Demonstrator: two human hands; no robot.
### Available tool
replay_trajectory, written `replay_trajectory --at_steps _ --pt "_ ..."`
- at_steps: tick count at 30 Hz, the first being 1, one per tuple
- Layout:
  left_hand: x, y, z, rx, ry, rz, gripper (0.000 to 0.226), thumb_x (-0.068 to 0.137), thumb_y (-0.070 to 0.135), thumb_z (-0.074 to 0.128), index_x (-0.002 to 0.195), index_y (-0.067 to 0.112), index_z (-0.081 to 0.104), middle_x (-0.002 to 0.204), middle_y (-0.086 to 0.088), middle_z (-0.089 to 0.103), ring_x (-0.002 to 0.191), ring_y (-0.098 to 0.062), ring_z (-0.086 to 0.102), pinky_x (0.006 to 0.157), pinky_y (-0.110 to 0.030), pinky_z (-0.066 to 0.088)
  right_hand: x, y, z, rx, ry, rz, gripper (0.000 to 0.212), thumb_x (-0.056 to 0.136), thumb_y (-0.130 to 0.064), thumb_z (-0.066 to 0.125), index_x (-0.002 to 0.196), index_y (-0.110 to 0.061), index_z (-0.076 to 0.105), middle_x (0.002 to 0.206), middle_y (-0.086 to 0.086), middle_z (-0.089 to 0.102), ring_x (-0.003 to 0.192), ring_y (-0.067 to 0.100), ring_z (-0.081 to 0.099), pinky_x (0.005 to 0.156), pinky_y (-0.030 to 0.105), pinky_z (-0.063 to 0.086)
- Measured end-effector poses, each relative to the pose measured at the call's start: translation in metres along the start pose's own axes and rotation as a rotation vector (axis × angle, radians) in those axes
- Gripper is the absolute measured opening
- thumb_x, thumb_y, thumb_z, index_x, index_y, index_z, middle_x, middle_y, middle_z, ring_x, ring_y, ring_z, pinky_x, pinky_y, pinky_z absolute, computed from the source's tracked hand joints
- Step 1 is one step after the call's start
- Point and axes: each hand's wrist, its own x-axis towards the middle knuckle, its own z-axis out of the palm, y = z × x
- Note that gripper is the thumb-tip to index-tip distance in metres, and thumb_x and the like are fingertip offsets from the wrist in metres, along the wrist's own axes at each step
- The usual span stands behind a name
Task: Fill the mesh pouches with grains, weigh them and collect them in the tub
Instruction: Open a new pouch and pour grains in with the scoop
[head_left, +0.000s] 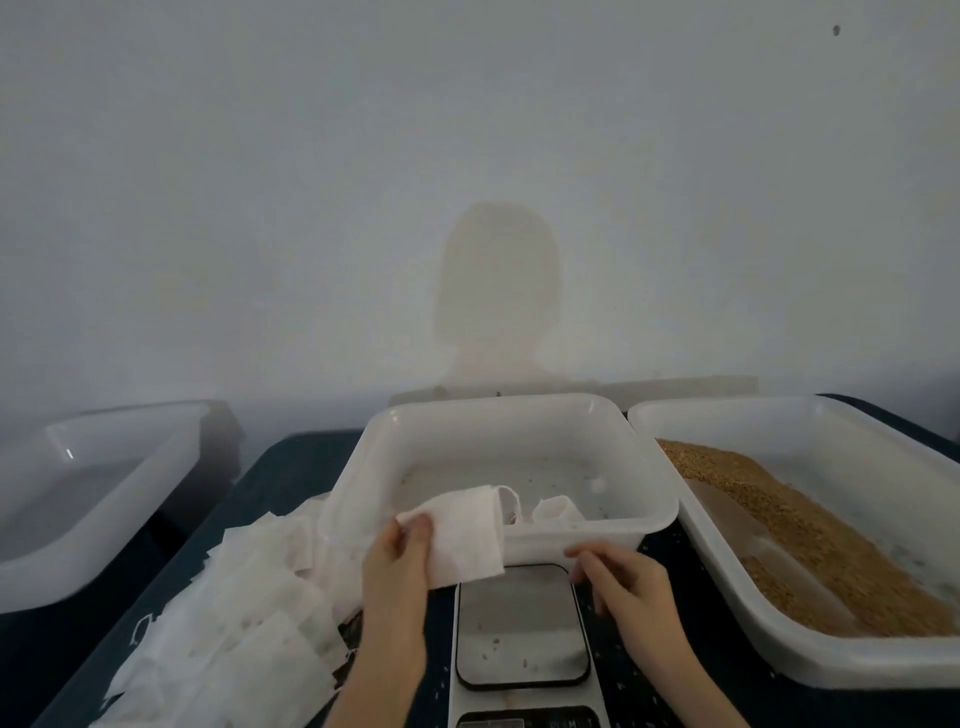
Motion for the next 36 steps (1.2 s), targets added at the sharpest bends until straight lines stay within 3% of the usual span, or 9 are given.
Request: replay_trajectory --at_steps 5,9,15,20,24,27,30,33,36 --pt "-0.012 -0.009 0.030 0.094 -0.066 0.087 0.012 0.095 0.020 0.054 0.088 0.022 0.064 0.086 0.000 0.066 0.084 -0.017 0.059 0.069 -0.027 0.043 -0.001 -0.029 0.016 0.181 -0.148 0.038 0.023 0.095 -0.010 0.052 0.087 -0.006 0.073 0.063 0.007 0.065 0.045 0.009 0.048 0.045 0.016 0.036" --pt "-0.015 -0.011 0.039 0.121 -0.093 0.124 0.015 0.095 0.018 0.052 0.086 0.021 0.064 0.084 -0.002 0.065 0.077 -0.014 0.056 0.064 -0.023 0.040 0.000 -0.032 0.018 0.111 -0.128 0.087 0.020 0.093 -0.004 0.056 0.088 -0.013 0.074 0.071 0.006 0.068 0.048 0.009 0.051 0.050 0.016 0.039" --pt "-0.014 -0.012 0.042 0.180 -0.095 0.169 0.015 0.096 0.022 0.052 0.085 0.023 0.061 0.082 -0.003 0.063 0.077 -0.017 0.057 0.066 -0.024 0.043 0.001 -0.039 0.019 0.200 -0.116 0.173 0.019 0.095 -0.004 0.051 0.100 -0.010 0.069 0.058 -0.005 0.061 0.047 0.005 0.051 0.044 0.016 0.036" --pt "-0.014 -0.011 0.039 0.227 -0.050 0.253 0.015 0.095 0.022 0.053 0.085 0.031 0.058 0.083 0.007 0.063 0.076 -0.002 0.056 0.062 -0.007 0.039 0.001 -0.045 0.019 0.257 -0.127 0.216 0.013 0.093 -0.009 0.057 0.090 -0.010 0.070 0.054 -0.008 0.056 0.046 0.005 0.046 0.046 0.016 0.035" --pt "-0.017 -0.011 0.036 0.310 -0.058 0.343 0.016 0.094 0.019 0.056 0.093 0.035 0.053 0.086 0.010 0.062 0.080 -0.006 0.057 0.067 -0.011 0.041 0.003 -0.051 0.017 0.250 -0.136 0.193 0.015 0.090 -0.010 0.062 0.076 -0.010 0.066 0.052 -0.007 0.054 0.045 0.004 0.044 0.046 0.013 0.036" --pt "-0.020 -0.009 0.033 0.541 -0.006 0.547 0.031 0.090 0.018 0.061 0.118 0.026 0.051 0.113 0.013 0.054 0.099 -0.007 0.051 0.086 -0.020 0.037 0.006 -0.054 0.015 0.223 -0.132 0.181 0.012 0.089 -0.010 0.064 0.079 -0.005 0.067 0.054 -0.007 0.056 0.046 0.002 0.046 0.047 0.012 0.037" --pt "-0.026 -0.001 0.033 0.702 0.080 0.857 0.023 0.086 0.027 0.065 0.108 0.021 0.061 0.111 0.008 0.058 0.098 -0.009 0.053 0.083 -0.027 0.038 0.009 -0.055 0.017 0.149 -0.121 0.138 0.010 0.087 -0.012 0.066 0.079 -0.006 0.068 0.059 -0.007 0.061 0.050 0.001 0.051 0.050 0.014 0.041" --pt "-0.034 0.014 0.037 0.604 -0.143 0.676 0.018 0.089 0.047 0.051 0.083 0.032 0.060 0.085 0.020 0.059 0.084 0.003 0.052 0.074 -0.016 0.038 0.010 -0.058 0.022 0.054 -0.143 0.047 0.009 0.085 -0.017 0.069 0.080 -0.011 0.071 0.065 -0.002 0.067 0.056 0.003 0.057 0.053 0.015 0.043" --pt "-0.031 0.023 0.041 0.501 -0.309 0.419 0.009 0.088 0.036 0.059 0.078 0.035 0.059 0.077 0.016 0.062 0.078 0.007 0.055 0.066 -0.008 0.041 0.011 -0.058 0.025 0.019 -0.152 0.007 0.005 0.084 -0.015 0.070 0.080 -0.016 0.073 0.070 -0.002 0.069 0.060 0.003 0.060 0.054 0.014 0.044"
